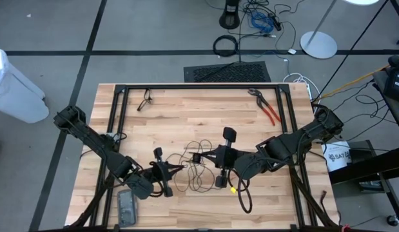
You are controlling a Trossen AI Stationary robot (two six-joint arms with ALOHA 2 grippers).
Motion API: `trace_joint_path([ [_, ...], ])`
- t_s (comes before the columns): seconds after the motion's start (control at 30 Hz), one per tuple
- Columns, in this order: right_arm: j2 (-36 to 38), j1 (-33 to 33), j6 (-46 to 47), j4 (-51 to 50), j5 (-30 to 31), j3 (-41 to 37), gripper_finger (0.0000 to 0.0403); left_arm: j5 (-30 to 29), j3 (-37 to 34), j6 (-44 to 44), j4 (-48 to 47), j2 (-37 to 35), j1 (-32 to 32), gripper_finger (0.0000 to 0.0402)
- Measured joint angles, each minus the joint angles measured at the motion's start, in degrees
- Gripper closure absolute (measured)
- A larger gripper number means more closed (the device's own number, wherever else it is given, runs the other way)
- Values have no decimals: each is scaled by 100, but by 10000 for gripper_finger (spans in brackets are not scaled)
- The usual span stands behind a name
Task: Coil cords
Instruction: Coil the black wire onto the spool
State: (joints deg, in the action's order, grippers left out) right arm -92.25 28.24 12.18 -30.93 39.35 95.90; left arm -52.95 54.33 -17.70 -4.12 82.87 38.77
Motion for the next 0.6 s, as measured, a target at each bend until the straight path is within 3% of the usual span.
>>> trace_joint_path([
  [0.23, -26, -12, 23, 509, 43, 2, 403, -40, 0, -209, 5, 4, -228, 399],
  [0.5, -305, -112, -170, 1033, 664, 4, 403, -50, 0, -301, 110, 37, -567, 400],
  [0.6, -421, -171, -171, 1129, 1156, 4, 403, -24, 0, -299, 319, 37, -650, 400],
])
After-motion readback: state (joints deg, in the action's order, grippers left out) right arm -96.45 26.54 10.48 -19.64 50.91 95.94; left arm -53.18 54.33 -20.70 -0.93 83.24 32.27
